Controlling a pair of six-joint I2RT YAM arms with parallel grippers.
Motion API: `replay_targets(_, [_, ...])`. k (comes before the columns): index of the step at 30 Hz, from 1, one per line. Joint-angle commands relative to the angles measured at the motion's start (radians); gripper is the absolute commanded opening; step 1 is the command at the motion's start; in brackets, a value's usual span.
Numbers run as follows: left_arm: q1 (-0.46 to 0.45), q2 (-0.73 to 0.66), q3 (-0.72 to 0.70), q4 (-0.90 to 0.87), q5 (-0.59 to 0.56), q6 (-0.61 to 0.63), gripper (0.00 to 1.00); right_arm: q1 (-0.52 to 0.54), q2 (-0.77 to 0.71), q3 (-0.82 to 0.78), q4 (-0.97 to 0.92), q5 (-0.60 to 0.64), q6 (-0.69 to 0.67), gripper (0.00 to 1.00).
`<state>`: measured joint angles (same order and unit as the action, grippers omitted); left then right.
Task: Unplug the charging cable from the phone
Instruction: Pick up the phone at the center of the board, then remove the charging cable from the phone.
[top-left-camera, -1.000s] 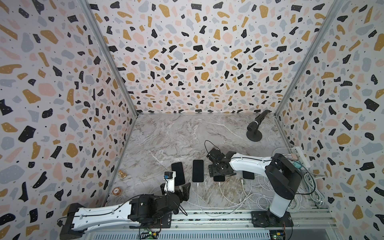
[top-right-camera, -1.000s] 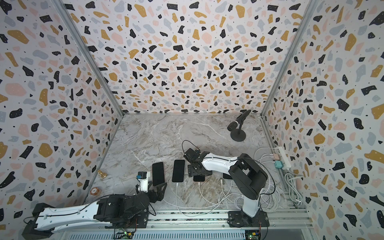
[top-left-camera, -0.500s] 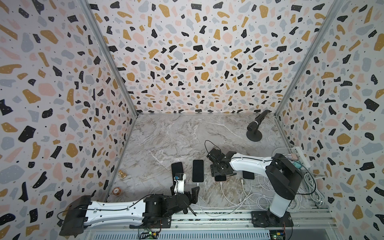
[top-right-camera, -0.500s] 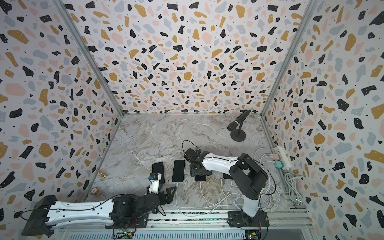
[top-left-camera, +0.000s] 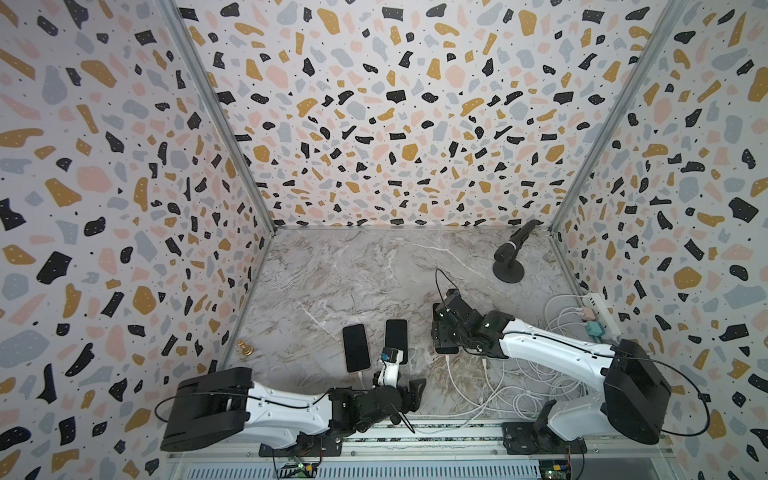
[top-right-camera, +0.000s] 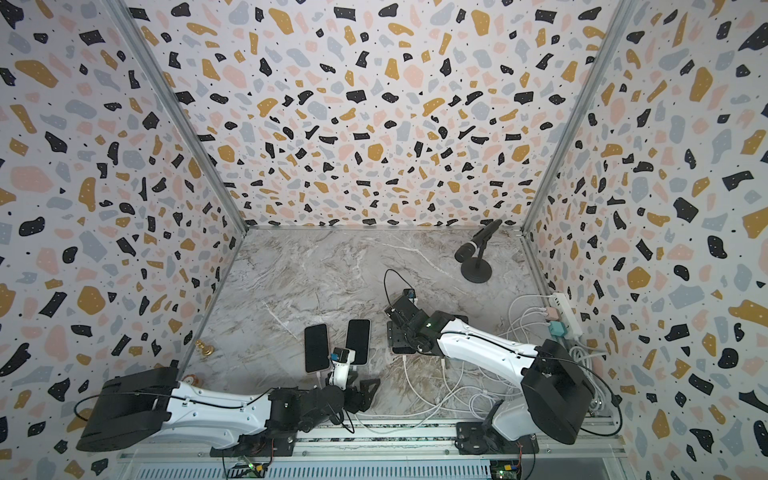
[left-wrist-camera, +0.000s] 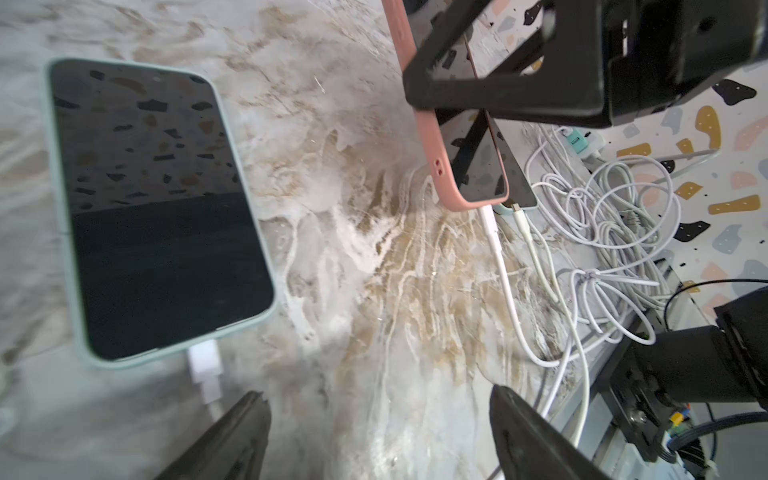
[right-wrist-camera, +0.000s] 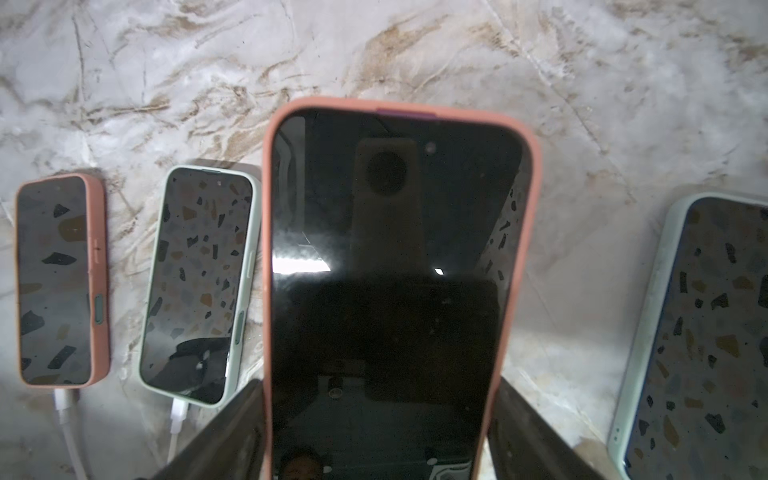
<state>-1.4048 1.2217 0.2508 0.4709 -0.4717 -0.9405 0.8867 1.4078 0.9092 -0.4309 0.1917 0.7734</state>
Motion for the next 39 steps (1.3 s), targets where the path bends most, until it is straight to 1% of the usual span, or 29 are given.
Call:
replay_targets(1, [-0.012, 0.091, 0.048, 0.231, 0.066, 0.051, 0.81, 0.001, -0.038, 0.007, 0.027, 0.016, -0.015, 0.31])
replay_targets(5, [-0.034, 0.199, 0.061, 0.392, 0.107, 0.093, 0.79, 0.001, -0.050, 0.000, 0.028, 0.009, -0.019, 0.28])
replay_targets(8, [-0.036, 0.261, 0.077, 0.450, 0.117, 0.096, 0.79, 0.001, -0.065, -0.020, 0.047, 0.008, -0.020, 0.27])
replay_targets(12, [-0.036, 0.364, 0.117, 0.514, 0.135, 0.097, 0.74, 0.001, -0.109, -0.042, 0.062, 0.012, -0.024, 0.27])
replay_targets(15, [-0.034, 0.419, 0.120, 0.582, 0.134, 0.097, 0.73, 0.000, -0.127, -0.046, 0.046, 0.020, -0.037, 0.27])
replay_targets(16, [-0.032, 0.430, 0.121, 0.600, 0.134, 0.123, 0.73, -0.001, -0.131, -0.048, 0.045, 0.016, -0.043, 0.27])
replay_targets(19, [-0.022, 0.457, 0.123, 0.622, 0.139, 0.130, 0.71, -0.001, -0.143, -0.058, 0.066, -0.016, -0.062, 0.27])
replay_targets(23, [-0.004, 0.485, 0.123, 0.656, 0.157, 0.135, 0.59, 0.000, -0.164, -0.071, 0.074, -0.039, -0.074, 0.27])
replay_targets(24, [0.000, 0.489, 0.125, 0.662, 0.161, 0.136, 0.58, -0.001, -0.168, -0.073, 0.073, -0.044, -0.075, 0.27])
replay_targets(32, [0.021, 0.521, 0.154, 0.678, 0.192, 0.166, 0.56, -0.001, -0.207, -0.092, 0.075, -0.066, -0.086, 0.26])
replay_targets(36, [0.035, 0.538, 0.171, 0.681, 0.220, 0.173, 0.49, -0.004, -0.216, -0.092, 0.067, -0.069, -0.095, 0.26])
replay_targets(39, [0.042, 0.546, 0.182, 0.675, 0.226, 0.177, 0.41, -0.012, -0.213, -0.088, 0.059, -0.078, -0.100, 0.25])
